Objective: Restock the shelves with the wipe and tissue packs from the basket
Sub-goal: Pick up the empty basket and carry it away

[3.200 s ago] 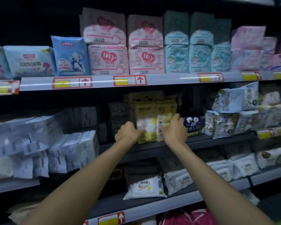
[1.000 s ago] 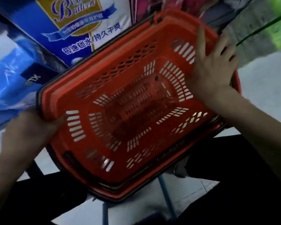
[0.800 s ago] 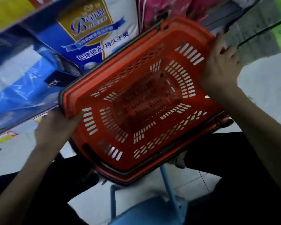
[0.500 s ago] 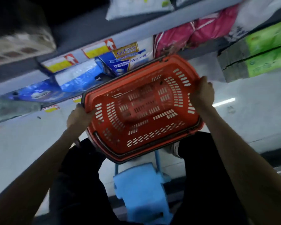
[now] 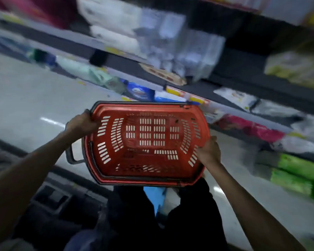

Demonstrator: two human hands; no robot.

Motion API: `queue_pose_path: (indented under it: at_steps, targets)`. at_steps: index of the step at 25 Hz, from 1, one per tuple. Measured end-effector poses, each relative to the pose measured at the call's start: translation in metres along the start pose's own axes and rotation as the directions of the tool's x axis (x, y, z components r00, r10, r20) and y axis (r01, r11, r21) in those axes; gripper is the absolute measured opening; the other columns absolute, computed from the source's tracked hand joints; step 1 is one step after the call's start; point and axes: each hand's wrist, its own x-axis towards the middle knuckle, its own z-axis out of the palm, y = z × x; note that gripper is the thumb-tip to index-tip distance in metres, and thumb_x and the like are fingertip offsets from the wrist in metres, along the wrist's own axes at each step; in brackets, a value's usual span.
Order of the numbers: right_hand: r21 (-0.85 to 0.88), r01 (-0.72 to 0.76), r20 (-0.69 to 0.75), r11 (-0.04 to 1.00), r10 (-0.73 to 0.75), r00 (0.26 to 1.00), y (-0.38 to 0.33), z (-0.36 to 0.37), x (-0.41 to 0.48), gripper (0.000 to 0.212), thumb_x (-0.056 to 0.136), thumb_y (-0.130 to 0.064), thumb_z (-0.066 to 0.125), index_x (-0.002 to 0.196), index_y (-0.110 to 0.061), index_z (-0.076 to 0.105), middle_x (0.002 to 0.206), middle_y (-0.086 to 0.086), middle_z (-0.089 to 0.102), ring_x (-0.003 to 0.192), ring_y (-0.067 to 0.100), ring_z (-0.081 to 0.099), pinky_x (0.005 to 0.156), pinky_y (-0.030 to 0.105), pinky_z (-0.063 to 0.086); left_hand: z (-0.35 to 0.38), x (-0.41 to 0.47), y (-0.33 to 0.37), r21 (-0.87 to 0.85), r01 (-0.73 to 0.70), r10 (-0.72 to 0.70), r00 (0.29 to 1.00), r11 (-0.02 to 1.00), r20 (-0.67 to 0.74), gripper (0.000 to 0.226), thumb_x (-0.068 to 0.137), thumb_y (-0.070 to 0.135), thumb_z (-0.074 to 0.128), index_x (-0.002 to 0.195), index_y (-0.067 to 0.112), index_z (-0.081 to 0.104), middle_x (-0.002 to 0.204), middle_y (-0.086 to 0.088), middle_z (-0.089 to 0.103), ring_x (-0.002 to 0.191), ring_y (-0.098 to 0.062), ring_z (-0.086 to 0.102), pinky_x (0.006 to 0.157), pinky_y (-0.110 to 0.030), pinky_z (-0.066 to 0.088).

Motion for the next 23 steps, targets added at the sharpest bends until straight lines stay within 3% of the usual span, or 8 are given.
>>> queue_pose_path:
  at_steps: [3,9,14,23]
  targets:
    - [-0.137,0.13,0.088,0.982,-0.119,0.989,-0.086,0.026,-0.018,0.053,0.084,-0.027,0.07,0.129,-0.005,0.053,0.124,0.025,0.065,0.111,0.045,0.068,0.087,0.044,0.055,-0.042,-0.008,-0.096,-0.073,0.111,-0.114,0.993,0.991,-0.042,0.064,0.083,0.063,0.063,0.12,0.013,0.052,0.117,-0.025,0.07,0.105,-0.045,0.067,0.09,-0.049,0.055]
    - [-0.254,0.383,0.26,0.888,-0.319,0.911,-0.304,0.114,-0.071,0.052,0.086,-0.016,0.077,0.127,0.005,0.053,0.124,0.025,0.068,0.112,0.043,0.068,0.087,0.043,0.054,-0.119,-0.018,-0.293,-0.285,0.319,-0.353,0.933,0.904,-0.075,0.067,0.085,0.065,0.061,0.117,0.008,0.052,0.117,-0.03,0.069,0.107,-0.046,0.067,0.09,-0.049,0.054]
    - [-0.303,0.534,0.353,0.79,-0.427,0.832,-0.479,0.205,-0.12,0.05,0.089,-0.02,0.076,0.127,0.003,0.051,0.127,0.024,0.066,0.116,0.045,0.065,0.09,0.044,0.053,-0.171,-0.016,-0.436,-0.426,0.443,-0.515,0.855,0.789,-0.066,0.065,0.091,0.053,0.063,0.13,0.005,0.045,0.127,-0.032,0.065,0.116,-0.048,0.064,0.095,-0.051,0.052]
    - [-0.264,0.732,0.452,0.628,-0.59,0.669,-0.766,0.375,-0.19,0.036,0.084,-0.023,0.067,0.114,-0.005,0.057,0.11,0.021,0.071,0.098,0.044,0.067,0.083,0.046,0.056,-0.273,0.027,-0.627,-0.532,0.583,-0.715,0.697,0.613,-0.06,0.056,0.095,0.05,0.062,0.12,0.007,0.038,0.122,-0.032,0.066,0.11,-0.048,0.066,0.088,-0.048,0.053]
